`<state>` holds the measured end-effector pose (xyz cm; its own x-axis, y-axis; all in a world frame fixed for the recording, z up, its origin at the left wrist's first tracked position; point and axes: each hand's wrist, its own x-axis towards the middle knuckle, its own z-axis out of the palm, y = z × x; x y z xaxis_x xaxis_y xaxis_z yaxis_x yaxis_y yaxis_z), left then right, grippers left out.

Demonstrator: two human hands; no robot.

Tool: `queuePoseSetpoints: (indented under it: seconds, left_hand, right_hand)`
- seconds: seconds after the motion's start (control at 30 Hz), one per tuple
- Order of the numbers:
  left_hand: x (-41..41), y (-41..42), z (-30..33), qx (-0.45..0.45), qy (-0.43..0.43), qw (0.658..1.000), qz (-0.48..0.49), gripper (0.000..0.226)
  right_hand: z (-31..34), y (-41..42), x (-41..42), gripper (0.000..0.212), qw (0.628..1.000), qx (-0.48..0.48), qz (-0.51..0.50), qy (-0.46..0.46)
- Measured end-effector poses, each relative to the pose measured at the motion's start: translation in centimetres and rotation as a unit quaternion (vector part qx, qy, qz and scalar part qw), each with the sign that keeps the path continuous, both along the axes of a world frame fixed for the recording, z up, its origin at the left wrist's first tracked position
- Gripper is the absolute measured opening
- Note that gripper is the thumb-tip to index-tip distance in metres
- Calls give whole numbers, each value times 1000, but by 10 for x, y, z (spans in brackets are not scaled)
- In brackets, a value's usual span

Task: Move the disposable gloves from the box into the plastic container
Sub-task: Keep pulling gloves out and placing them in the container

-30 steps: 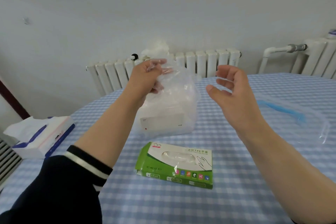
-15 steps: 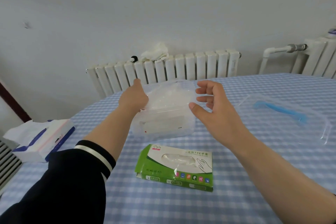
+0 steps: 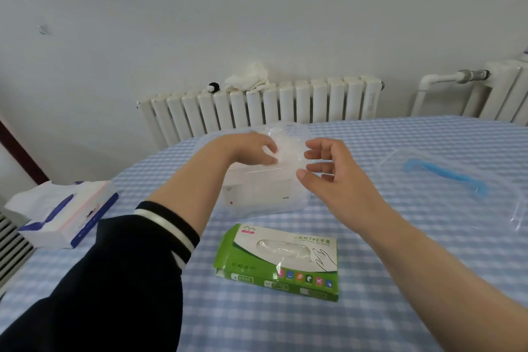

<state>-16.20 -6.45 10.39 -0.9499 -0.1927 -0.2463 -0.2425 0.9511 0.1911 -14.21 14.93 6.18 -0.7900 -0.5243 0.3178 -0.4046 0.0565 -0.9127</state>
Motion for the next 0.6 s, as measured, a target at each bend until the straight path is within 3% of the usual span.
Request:
queuePoseSetpoints:
  seconds: [0.07,0.17,0.27,0.4,0.6]
  left_hand:
    - [-5,0,-10,22,-76,997,-11,50]
    - [-10,-2,-18,39,-114,993,-17,44]
    - [-9,-5,-14,4,-41,999,-16,50]
    - [-1,-7,-5,1,102,995,-3,33]
    - [8,-2,-3,-53,177,982,-24,38]
  right_hand:
    - [-1,-1,-1,39,1000,5,3,-3]
    - [-4,-2,-4,36,999,36,14,-9]
    - [-5,-1,-6,26,993,107,50,-5]
    - [-11,-2,-3,14,964,224,138,34]
    - [-31,-7,2,13,913,354,189,72]
